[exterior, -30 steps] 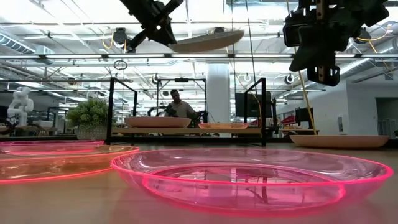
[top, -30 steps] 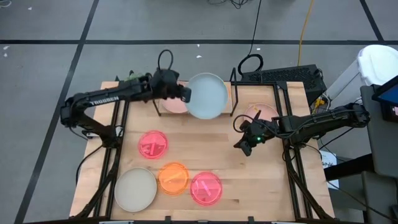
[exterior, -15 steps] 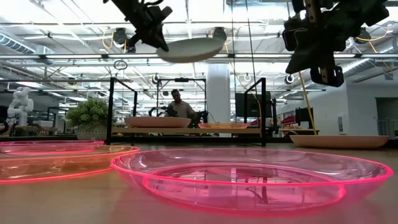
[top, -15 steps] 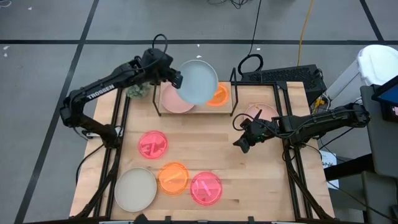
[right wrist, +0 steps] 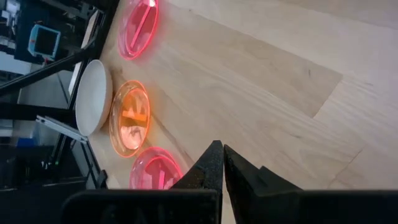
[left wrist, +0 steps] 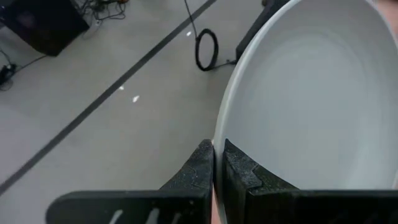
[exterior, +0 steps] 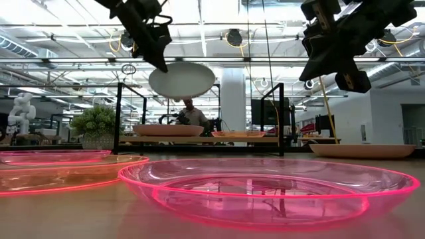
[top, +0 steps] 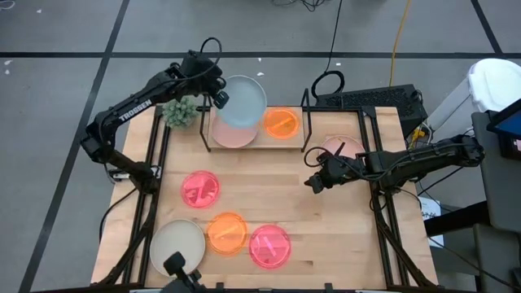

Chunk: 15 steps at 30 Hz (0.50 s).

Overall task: Place and stack plates onto a shelf
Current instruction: Stack the light blue plate on the pink plate on the shelf

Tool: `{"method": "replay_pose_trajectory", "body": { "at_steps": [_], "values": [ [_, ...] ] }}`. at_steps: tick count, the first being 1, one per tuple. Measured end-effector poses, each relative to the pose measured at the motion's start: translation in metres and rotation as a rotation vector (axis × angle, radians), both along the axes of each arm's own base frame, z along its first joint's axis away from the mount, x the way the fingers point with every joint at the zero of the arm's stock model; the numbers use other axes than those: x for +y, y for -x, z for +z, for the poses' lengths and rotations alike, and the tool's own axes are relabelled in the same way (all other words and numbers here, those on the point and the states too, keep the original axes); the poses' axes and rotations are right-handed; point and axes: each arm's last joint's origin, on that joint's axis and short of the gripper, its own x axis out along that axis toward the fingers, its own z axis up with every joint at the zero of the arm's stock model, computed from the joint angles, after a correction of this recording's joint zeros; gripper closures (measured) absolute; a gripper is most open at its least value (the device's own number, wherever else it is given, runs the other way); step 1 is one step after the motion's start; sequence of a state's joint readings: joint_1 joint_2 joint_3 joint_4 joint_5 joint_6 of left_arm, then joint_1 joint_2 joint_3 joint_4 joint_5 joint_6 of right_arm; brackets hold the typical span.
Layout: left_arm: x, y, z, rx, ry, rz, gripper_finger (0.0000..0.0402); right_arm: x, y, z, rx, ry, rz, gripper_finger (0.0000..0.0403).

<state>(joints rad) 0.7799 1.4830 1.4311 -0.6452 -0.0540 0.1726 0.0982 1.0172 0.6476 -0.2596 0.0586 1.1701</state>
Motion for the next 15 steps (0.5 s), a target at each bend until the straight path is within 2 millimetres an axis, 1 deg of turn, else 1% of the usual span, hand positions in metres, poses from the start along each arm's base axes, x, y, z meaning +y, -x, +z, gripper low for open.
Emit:
{"method": "replay_pose_trajectory", "body": {
  "at_steps": [4,7,15],
  "values": [
    [0.009,0.000,-0.009,0.052,-0.004,-0.014,0.0391,0.000,0.000,0.000,0.000,-0.001,-0.001,0.0403],
    [0.014,-0.004,-0.017,0.098,-0.009,-0.044,0.0391,0.000,0.000,0.000,0.000,-0.015,-0.014,0.0403],
    [0.025,-0.015,-0.046,0.214,0.050,-0.096,0.0391,0.000,0.000,0.000,0.000,-0.016,-0.016,0.0403]
  ]
}}
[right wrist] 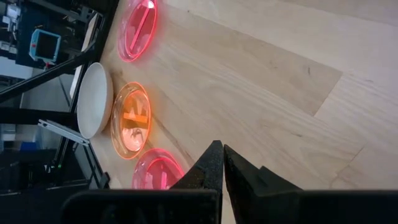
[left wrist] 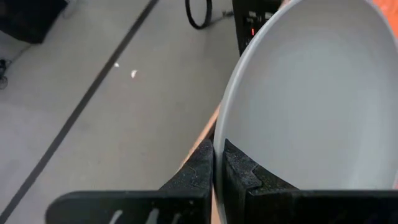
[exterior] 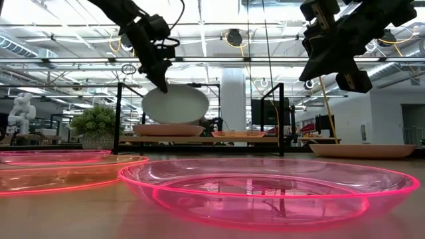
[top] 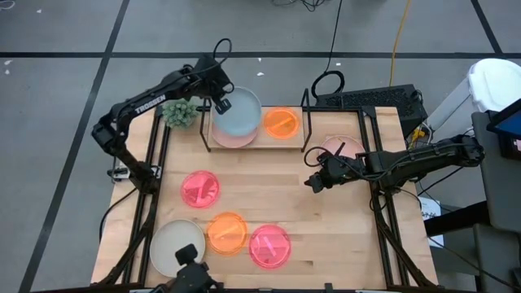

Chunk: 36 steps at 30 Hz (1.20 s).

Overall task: Place and stack plates onto a shelf
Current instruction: Stack the light blue plate on the pink plate on the shelf

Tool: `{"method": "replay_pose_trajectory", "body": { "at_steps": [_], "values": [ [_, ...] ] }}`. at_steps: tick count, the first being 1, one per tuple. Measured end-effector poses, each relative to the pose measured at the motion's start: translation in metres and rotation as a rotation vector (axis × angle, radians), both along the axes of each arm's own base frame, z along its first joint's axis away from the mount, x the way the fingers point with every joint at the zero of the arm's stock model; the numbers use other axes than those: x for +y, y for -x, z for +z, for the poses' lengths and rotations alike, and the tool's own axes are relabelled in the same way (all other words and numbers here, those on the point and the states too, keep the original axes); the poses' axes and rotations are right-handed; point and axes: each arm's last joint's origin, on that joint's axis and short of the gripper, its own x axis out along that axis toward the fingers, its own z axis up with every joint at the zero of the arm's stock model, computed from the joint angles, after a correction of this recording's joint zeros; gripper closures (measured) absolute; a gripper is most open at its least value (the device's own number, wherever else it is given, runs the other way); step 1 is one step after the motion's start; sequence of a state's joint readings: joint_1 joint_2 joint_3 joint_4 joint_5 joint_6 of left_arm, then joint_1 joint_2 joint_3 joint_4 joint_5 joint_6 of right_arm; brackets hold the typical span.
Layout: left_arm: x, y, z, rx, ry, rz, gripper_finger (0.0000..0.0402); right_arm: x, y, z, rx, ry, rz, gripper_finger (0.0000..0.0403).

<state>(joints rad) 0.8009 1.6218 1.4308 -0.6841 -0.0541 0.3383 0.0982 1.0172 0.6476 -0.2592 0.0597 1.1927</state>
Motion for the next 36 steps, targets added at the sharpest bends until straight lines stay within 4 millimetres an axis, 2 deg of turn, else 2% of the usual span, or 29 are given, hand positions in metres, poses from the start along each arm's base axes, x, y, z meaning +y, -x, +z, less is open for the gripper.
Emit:
{"method": "replay_pose_trajectory", "body": {
  "at_steps": [13,36],
  "values": [
    [-0.0007,0.0034,-0.0087,0.057,0.063,0.007,0.0379,-0.0011,0.0000,0.0000,-0.002,0.024,-0.029,0.0403],
    [-0.0013,0.0070,-0.0106,0.060,0.107,0.047,0.0376,-0.0013,0.0000,0.0000,-0.003,0.029,-0.034,0.0403]
  ]
}}
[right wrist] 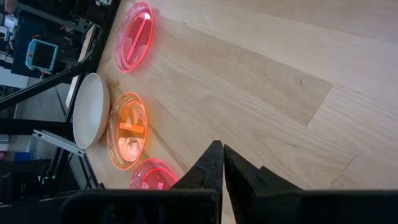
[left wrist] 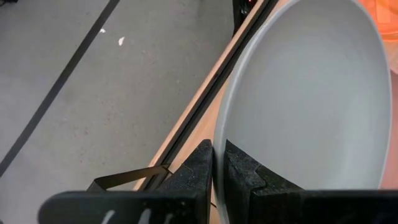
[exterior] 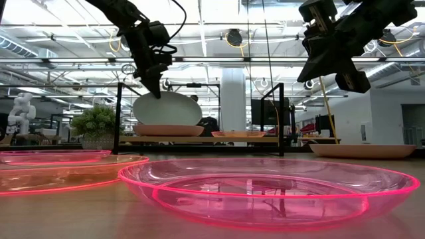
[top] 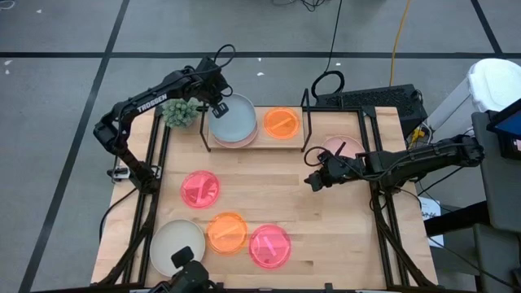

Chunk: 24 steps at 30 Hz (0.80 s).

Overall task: Place and stack plates onto a shelf
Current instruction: Stack the light blue plate on the pink plate on the shelf

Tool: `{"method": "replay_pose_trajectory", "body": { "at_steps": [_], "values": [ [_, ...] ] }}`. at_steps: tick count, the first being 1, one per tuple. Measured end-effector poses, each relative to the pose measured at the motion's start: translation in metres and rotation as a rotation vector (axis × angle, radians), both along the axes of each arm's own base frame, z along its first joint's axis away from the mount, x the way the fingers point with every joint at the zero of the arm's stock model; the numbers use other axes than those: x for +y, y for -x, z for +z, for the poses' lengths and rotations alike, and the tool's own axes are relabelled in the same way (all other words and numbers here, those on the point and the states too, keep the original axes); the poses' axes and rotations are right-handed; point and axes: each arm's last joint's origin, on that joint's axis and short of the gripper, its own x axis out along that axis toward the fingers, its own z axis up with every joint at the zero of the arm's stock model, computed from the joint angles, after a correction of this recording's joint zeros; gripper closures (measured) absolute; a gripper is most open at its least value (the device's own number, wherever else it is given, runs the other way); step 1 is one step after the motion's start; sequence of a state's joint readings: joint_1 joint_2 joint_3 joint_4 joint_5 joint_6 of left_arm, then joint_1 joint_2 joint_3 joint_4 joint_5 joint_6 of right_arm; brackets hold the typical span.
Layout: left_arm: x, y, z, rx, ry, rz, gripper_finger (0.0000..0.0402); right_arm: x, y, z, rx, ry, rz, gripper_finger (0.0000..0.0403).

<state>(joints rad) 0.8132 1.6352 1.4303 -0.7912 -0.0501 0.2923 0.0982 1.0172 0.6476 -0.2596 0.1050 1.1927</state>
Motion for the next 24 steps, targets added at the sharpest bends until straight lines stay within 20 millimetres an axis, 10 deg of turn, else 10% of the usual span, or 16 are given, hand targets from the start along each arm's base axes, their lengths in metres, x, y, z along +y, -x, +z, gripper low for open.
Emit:
{"method": "replay_pose_trajectory", "body": {
  "at_steps": [24],
  "values": [
    [-0.0022,0.0002,-0.0008,-0.025,0.047,0.032,0.0300,-0.0002,0.0003,-0.0005,0.006,0.009,0.002,0.0403]
  ]
}}
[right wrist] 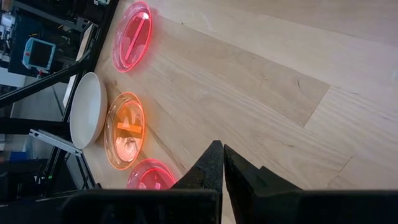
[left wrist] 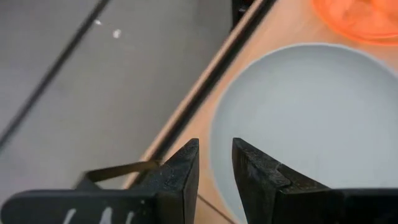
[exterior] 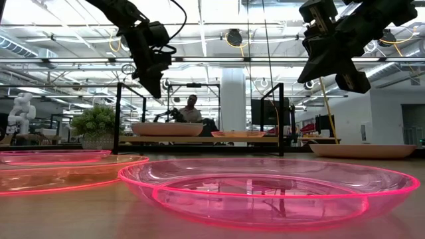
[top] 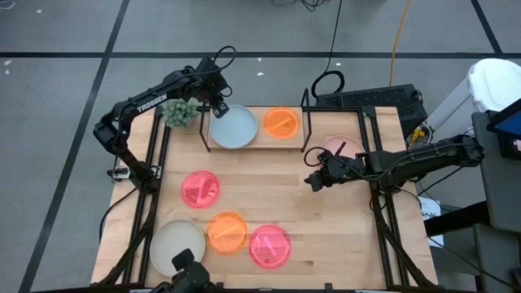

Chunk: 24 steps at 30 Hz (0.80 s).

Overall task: Place and stack plates onto a shelf
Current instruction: Stack the light blue plate on the pink plate on the shelf

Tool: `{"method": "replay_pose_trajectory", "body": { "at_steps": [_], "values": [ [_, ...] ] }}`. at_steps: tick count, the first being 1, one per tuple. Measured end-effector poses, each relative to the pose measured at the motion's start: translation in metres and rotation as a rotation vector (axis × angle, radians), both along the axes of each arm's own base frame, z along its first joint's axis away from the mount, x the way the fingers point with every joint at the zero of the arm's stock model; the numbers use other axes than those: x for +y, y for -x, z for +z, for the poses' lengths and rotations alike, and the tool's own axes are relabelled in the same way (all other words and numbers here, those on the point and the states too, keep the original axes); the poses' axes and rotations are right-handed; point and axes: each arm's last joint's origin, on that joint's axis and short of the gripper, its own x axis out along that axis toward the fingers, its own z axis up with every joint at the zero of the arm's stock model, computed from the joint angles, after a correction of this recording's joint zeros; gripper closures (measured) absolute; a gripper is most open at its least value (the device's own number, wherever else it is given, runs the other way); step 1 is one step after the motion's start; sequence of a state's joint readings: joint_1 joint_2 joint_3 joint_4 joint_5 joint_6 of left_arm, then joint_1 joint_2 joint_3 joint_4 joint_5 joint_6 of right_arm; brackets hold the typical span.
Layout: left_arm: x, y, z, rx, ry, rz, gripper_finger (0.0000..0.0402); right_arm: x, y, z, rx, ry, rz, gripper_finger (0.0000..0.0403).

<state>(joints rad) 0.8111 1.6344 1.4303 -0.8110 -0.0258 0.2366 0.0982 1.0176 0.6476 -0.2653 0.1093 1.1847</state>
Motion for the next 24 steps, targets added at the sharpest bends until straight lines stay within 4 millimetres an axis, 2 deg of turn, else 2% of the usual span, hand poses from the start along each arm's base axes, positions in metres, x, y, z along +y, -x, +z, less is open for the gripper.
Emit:
{"method": "replay_pose_trajectory", "body": {
  "at_steps": [5,10,14,18,21,24],
  "values": [
    [-0.008,-0.006,-0.001,-0.044,0.070,0.006,0.0300,0.000,0.000,0.000,-0.001,-0.019,-0.017,0.0403],
    [-0.025,-0.019,-0.002,-0.061,0.124,-0.067,0.0300,0.000,0.000,0.000,-0.003,-0.074,-0.071,0.0403],
    [-0.049,-0.035,-0.004,-0.040,0.166,-0.137,0.0300,-0.001,0.000,0.000,-0.006,-0.093,-0.114,0.0403],
    [-0.081,-0.049,-0.006,-0.019,0.267,-0.232,0.0300,-0.001,0.000,0.000,-0.003,-0.110,-0.125,0.0403],
    [-0.106,-0.055,-0.008,0.038,0.317,-0.288,0.0300,-0.001,0.001,-0.001,0.000,-0.104,-0.121,0.0403],
    [-0.121,-0.062,-0.017,0.097,0.328,-0.313,0.0310,-0.001,0.001,-0.001,0.005,-0.083,-0.103,0.0403]
  ]
}}
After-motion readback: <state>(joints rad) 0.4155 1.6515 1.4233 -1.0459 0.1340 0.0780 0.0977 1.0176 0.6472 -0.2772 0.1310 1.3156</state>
